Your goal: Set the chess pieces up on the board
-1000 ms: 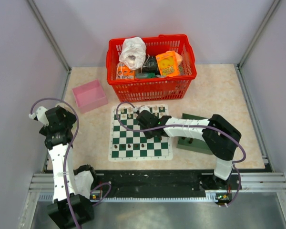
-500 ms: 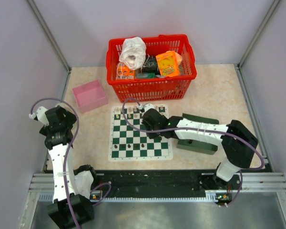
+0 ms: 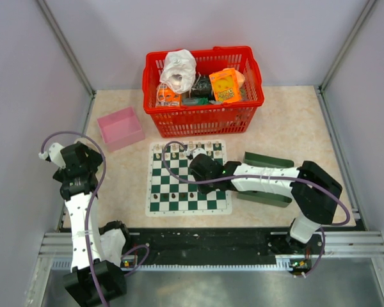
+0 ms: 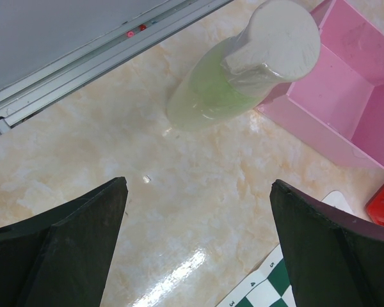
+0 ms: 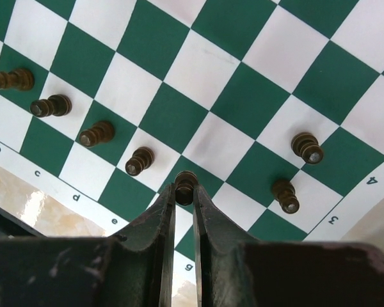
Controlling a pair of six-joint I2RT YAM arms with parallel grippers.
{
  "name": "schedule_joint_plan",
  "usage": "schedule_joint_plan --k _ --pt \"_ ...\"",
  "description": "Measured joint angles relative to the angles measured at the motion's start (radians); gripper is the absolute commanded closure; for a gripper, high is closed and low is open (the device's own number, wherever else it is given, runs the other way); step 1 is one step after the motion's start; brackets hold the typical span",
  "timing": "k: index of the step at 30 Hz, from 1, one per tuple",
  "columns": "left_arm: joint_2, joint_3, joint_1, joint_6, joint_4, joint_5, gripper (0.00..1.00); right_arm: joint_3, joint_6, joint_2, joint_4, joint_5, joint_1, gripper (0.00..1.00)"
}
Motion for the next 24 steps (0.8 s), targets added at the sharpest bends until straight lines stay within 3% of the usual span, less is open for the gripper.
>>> schedule_joint_plan --k 24 --pt "0.001 -0.003 0.000 0.000 0.007 0.000 0.01 -0.031 0.011 0.027 -0.005 -0.016 0.016 0.86"
